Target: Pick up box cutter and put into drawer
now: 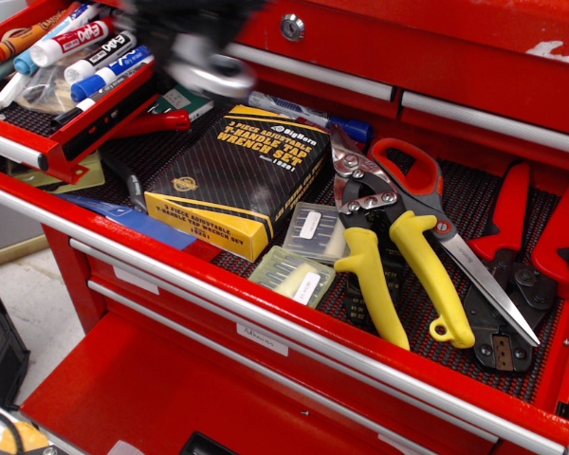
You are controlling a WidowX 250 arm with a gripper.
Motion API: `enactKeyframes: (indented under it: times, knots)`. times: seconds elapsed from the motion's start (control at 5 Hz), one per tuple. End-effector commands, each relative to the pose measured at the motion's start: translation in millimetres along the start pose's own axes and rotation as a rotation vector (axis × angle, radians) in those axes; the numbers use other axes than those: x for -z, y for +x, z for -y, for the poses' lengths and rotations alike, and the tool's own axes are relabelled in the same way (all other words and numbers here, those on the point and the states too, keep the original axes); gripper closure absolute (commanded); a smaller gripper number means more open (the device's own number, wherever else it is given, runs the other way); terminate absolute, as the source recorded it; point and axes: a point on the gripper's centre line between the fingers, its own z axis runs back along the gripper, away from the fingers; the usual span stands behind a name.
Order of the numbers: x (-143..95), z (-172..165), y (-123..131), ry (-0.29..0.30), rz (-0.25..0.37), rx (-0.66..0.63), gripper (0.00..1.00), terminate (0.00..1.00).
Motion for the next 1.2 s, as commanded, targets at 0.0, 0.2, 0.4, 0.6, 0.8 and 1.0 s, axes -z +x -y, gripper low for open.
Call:
enactKeyframes:
  times: [0.0, 0.2, 0.4, 0.6, 0.8, 1.0]
  knots:
    - [18.8, -15.0, 57.1, -0.161, 0.009, 0.250, 1.00, 0.00]
    - [23.9, -21.2, 53.0, -0.234, 0.032, 0.373, 0.00, 0.00]
    - [23.9, -21.2, 53.0, -0.234, 0.032, 0.373, 0.00, 0.00]
    - [23.9, -21.2, 53.0, -0.234, 0.032, 0.373, 0.00, 0.00]
    - [23.9, -21.2, 53.0, -0.234, 0.032, 0.373, 0.00, 0.00]
    - [23.9, -21.2, 53.0, -0.234, 0.032, 0.373, 0.00, 1.00]
